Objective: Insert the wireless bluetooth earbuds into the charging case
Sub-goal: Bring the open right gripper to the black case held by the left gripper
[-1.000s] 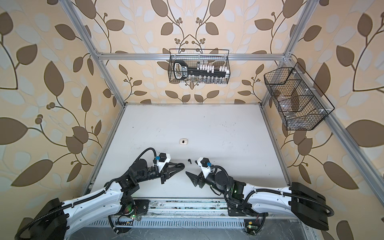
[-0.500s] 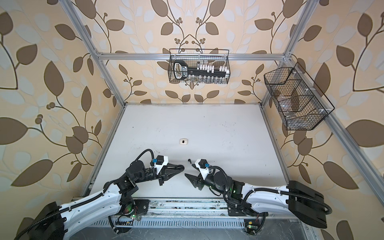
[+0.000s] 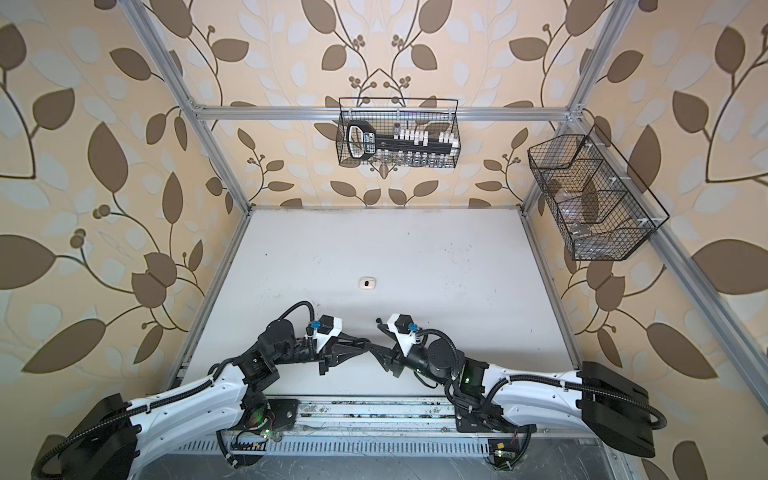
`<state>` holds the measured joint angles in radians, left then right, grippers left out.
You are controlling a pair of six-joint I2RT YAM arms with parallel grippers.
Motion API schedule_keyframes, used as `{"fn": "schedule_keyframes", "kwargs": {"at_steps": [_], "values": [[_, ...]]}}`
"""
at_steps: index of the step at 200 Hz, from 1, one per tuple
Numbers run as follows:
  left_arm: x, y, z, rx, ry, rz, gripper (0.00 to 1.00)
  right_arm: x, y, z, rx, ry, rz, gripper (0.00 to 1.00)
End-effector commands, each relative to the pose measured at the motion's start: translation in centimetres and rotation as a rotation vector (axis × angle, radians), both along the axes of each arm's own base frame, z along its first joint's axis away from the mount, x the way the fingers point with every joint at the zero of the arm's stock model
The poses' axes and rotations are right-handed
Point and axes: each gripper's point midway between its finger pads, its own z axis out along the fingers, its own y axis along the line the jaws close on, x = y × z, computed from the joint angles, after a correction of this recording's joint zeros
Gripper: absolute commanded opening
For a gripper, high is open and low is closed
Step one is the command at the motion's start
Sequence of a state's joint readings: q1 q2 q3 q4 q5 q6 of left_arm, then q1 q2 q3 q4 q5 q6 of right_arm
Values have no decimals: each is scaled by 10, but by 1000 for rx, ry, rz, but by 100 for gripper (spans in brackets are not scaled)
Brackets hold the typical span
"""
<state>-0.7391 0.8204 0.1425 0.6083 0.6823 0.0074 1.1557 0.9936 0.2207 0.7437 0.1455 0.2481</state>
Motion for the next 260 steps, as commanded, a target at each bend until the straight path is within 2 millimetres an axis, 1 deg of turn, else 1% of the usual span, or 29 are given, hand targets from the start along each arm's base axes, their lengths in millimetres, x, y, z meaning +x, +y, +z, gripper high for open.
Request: {"fn": "schedule_keyframes", "kwargs": {"at_steps": [1, 45, 80, 94, 111, 137, 156, 175, 205, 225, 260], "values": [[-11, -5, 27, -64, -90, -77, 0, 6, 5, 8, 6, -21, -12, 57], [-14, -4, 30, -72, -98, -78, 0, 12, 2, 0, -11, -12, -42, 55], [-17, -2, 33, -85, -107, -82, 0, 29, -11, -7, -3, -6, -138, 51], [-18, -2, 33, -84, -106, -83, 0, 36, -11, -9, -5, 11, -151, 49], [-17, -1, 33, -84, -106, -79, 0, 38, -10, -9, -2, 17, -150, 48], [-16, -1, 31, -78, -107, -67, 0, 33, -9, -5, 10, 23, -124, 49], [-14, -1, 30, -74, -109, -60, 0, 28, -13, -1, 27, 31, -112, 52], [-14, -1, 30, -73, -109, -63, 0, 17, -17, 6, 68, 30, -66, 56], [-16, -1, 32, -76, -111, -72, 0, 1, -19, 10, 117, 40, 12, 61], [-17, -2, 34, -80, -111, -80, 0, -2, -20, 11, 131, 43, 26, 63], [-21, -3, 37, -89, -109, -108, 0, -5, -16, 9, 135, 55, 51, 67]]}}
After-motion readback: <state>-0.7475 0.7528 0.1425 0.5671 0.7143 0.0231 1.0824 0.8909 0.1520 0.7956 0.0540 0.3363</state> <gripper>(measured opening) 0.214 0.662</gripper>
